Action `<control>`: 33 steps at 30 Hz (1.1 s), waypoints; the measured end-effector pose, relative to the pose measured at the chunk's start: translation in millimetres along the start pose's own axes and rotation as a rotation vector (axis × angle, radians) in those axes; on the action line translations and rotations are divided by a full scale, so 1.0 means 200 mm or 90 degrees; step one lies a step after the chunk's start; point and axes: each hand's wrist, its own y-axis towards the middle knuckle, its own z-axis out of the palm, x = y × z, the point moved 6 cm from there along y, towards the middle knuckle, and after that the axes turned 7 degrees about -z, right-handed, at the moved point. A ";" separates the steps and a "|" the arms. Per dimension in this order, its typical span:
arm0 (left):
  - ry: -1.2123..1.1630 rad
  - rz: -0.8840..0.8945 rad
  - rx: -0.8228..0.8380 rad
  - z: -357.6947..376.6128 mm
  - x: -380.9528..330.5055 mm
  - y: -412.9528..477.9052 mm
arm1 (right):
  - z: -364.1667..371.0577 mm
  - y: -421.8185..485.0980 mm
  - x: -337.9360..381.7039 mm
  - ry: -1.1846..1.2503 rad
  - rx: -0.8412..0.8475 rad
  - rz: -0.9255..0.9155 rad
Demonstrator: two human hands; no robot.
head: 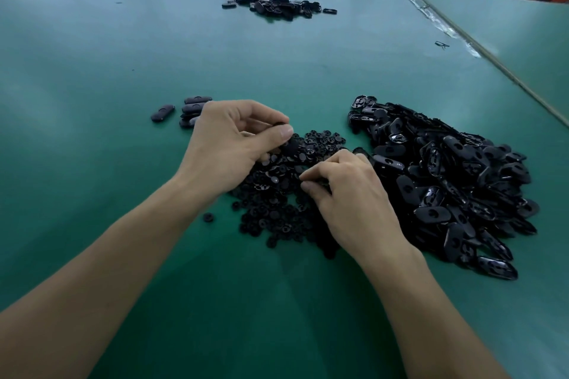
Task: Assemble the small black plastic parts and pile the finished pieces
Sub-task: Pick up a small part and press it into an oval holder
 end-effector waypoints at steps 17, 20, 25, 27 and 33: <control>-0.018 -0.042 -0.014 -0.02 0.04 0.01 | 0.02 0.01 0.01 -0.016 -0.020 -0.007; -0.012 -0.043 -0.025 -0.03 0.04 0.00 | 0.01 0.00 0.01 -0.011 0.000 -0.009; -0.023 -0.047 -0.041 -0.04 0.05 0.00 | 0.01 -0.01 0.01 -0.015 -0.009 0.012; -0.024 -0.048 -0.045 -0.04 0.05 0.01 | 0.01 -0.01 0.01 -0.015 -0.019 0.016; -0.033 -0.061 -0.048 -0.05 0.06 0.02 | 0.00 -0.03 0.01 -0.004 0.000 0.008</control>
